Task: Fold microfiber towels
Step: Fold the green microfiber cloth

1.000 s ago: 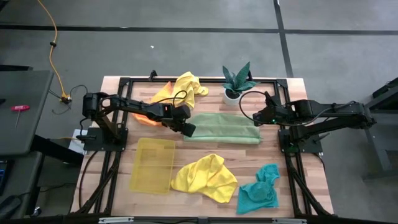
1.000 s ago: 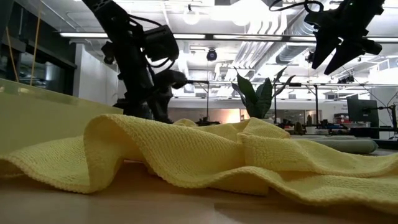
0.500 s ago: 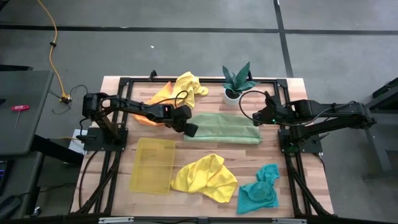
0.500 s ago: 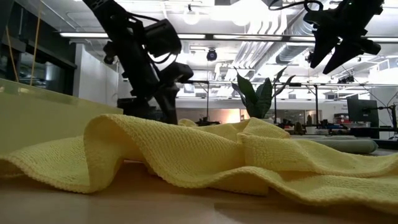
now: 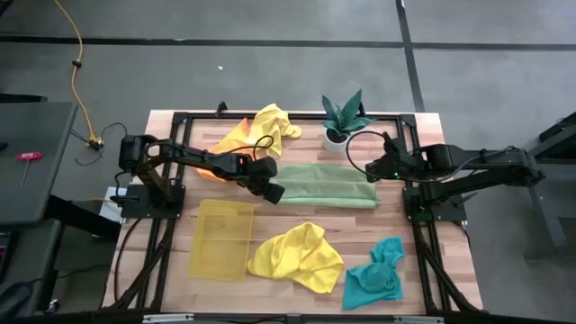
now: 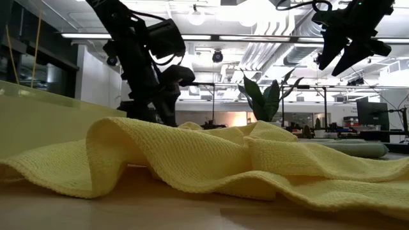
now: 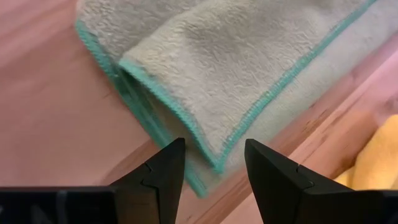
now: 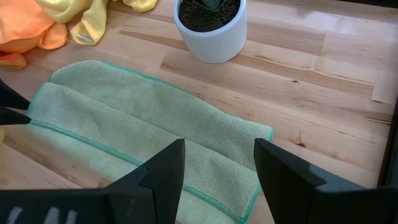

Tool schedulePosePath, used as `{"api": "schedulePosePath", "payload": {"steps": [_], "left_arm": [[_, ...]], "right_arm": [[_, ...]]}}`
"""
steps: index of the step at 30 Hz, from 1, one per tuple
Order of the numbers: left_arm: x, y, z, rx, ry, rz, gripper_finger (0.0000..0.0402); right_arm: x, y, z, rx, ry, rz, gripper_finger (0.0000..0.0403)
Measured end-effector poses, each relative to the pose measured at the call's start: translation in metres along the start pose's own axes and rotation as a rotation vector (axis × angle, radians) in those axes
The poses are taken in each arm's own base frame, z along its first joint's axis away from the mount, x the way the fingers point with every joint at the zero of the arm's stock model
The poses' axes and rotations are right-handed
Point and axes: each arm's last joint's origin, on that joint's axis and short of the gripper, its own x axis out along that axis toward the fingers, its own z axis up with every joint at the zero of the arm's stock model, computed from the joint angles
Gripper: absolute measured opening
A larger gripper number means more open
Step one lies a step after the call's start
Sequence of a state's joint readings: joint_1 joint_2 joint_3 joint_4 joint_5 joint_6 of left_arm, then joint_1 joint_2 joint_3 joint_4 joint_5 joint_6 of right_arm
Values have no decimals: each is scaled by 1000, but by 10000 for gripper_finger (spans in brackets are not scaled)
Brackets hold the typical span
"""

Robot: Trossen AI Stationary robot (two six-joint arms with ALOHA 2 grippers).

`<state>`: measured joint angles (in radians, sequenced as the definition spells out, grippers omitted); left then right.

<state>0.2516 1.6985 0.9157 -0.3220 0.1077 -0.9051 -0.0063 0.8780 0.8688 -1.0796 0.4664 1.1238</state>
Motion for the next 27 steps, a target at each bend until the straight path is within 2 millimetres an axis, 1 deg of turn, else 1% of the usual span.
{"api": "schedulePosePath", "payload": {"steps": [6,9,14,19,22,27], "left_arm": [[1,-7,-2,13,-37,-26,158],[4,-7,-3,17,-19,-29,158],[8,-7,-9,31,10,0,158],[10,-9,-12,48,-11,20,157],[10,-9,-12,50,-27,30,144],[10,-8,-10,44,-37,28,102]], "right_arm": [[0,0,0,-2,-4,-1,186],[0,0,0,-2,-4,-2,186],[0,0,0,1,-4,-1,186],[0,0,0,1,-5,-2,186],[0,0,0,1,-9,-3,186],[0,0,0,1,-18,-8,186]]}}
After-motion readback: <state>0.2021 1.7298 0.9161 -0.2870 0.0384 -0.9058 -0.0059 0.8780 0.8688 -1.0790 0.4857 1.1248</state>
